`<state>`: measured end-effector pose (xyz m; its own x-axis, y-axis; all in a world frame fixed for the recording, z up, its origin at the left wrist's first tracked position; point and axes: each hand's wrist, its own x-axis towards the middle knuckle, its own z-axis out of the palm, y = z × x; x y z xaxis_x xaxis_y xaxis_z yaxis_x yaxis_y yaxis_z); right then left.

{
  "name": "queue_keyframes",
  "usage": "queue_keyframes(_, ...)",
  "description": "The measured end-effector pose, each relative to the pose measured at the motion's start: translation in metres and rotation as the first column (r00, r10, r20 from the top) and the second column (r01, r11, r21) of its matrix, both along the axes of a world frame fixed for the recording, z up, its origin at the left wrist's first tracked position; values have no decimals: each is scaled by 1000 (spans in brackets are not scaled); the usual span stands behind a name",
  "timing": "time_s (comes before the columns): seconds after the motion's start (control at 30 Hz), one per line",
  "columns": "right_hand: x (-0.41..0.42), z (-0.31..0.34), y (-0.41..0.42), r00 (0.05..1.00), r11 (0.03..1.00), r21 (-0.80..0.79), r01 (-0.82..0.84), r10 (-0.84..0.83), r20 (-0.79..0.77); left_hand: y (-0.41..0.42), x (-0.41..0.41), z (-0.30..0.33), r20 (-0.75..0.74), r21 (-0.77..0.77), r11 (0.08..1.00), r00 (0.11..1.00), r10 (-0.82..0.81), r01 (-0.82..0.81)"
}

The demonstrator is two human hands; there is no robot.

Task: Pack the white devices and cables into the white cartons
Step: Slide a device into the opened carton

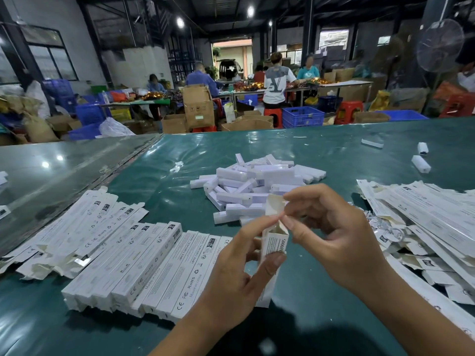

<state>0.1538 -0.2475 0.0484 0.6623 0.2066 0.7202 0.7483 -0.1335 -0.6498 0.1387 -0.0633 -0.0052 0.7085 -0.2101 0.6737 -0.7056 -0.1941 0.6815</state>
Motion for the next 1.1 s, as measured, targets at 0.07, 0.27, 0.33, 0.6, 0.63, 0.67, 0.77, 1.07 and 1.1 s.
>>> queue_keyframes(0.07, 1, 0, 4, 989, 991, 121, -57, 73, -128, 0, 0, 1, -11, 0, 1000, 1000, -6, 6)
queue_keyframes(0.27, -3, 6, 5, 953, 982, 119, -143, 169, -251, -2, -3, 5, 4, -12, 1000, 1000, -12, 12)
queue_keyframes(0.33, -8, 8, 6, 966, 985, 72, -155, 167, -198, -4, -5, 5, -10, -68, 997, 1000, -21, 20)
queue_keyframes(0.6, -6, 6, 3, 999, 994, -100, 35, -34, 19, -8, -5, 2, -178, -224, 974, 982, -67, 26)
queue_keyframes(0.63, -6, 6, 2, 997, 990, -126, 55, -48, 64, -7, -5, 2, -179, -208, 977, 981, -75, 37)
queue_keyframes(0.67, -5, 7, 2, 993, 986, -147, 73, -58, 106, -6, -5, 3, -172, -183, 982, 982, -76, 44)
queue_keyframes(0.77, -7, 9, 1, 986, 983, -153, 105, -83, 145, -5, -5, 6, -138, -117, 992, 988, -67, 51)
queue_keyframes(1.07, -8, 8, 5, 986, 989, -106, 103, -87, 144, -4, -6, 7, -52, -47, 998, 998, -32, 29)
queue_keyframes(1.1, -7, 8, 5, 984, 989, -112, 99, -81, 157, -4, -5, 7, -44, -43, 999, 999, -28, 26)
